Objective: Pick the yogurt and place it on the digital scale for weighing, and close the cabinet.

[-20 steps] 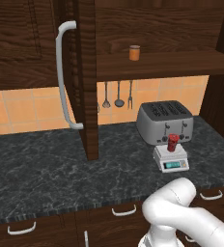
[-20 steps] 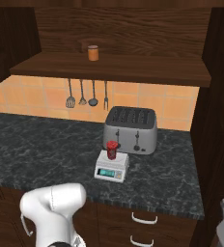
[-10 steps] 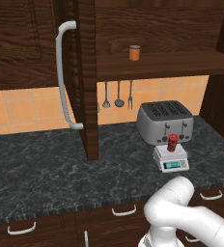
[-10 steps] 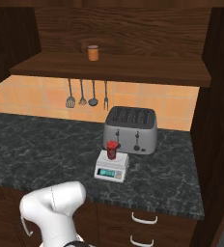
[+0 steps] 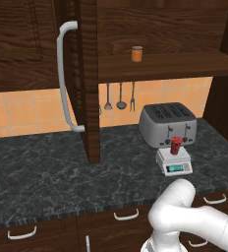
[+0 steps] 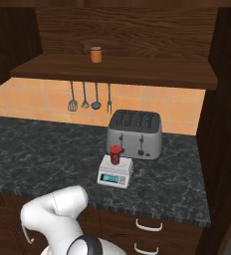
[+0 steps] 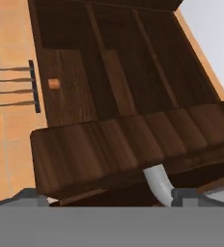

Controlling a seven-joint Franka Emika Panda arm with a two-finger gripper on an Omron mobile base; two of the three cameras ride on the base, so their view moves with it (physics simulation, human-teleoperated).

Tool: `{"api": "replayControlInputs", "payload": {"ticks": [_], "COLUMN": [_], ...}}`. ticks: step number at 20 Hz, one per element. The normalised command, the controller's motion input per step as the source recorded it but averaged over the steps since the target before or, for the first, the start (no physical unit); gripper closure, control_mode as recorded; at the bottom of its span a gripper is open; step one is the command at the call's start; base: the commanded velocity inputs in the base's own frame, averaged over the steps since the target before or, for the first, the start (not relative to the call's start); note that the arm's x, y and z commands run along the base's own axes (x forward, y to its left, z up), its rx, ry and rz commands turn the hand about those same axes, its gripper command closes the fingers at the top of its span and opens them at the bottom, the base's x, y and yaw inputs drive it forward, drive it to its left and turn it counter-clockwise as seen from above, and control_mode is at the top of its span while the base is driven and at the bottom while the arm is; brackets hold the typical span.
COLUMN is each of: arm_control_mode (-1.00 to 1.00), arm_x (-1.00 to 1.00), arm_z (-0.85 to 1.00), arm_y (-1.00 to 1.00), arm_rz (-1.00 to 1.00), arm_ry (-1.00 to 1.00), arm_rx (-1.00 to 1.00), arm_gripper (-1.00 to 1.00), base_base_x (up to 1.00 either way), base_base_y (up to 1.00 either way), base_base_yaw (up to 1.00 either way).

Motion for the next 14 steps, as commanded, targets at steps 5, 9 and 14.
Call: {"api": "replayControlInputs", "payload": {"ticks": [5, 9, 14], "arm_control_mode": [-1.00, -1.00, -1.00], "arm_x": [-0.06, 0.23, 0.66], "arm_z": [1.00, 1.00, 1.00], "arm_y": [0.90, 1.00, 1.00], "arm_rz": [0.09, 0.00, 0.00], "arm_ry": [-0.32, -0.24, 0.11], "arm_rx": [-0.19, -0.27, -0.20], "arm_gripper": [-1.00, -1.00, -1.00], "base_base_x": [0.00, 0.00, 0.00], "base_base_y": [0.00, 0.00, 0.00], "base_base_yaw": [0.00, 0.00, 0.00]}}
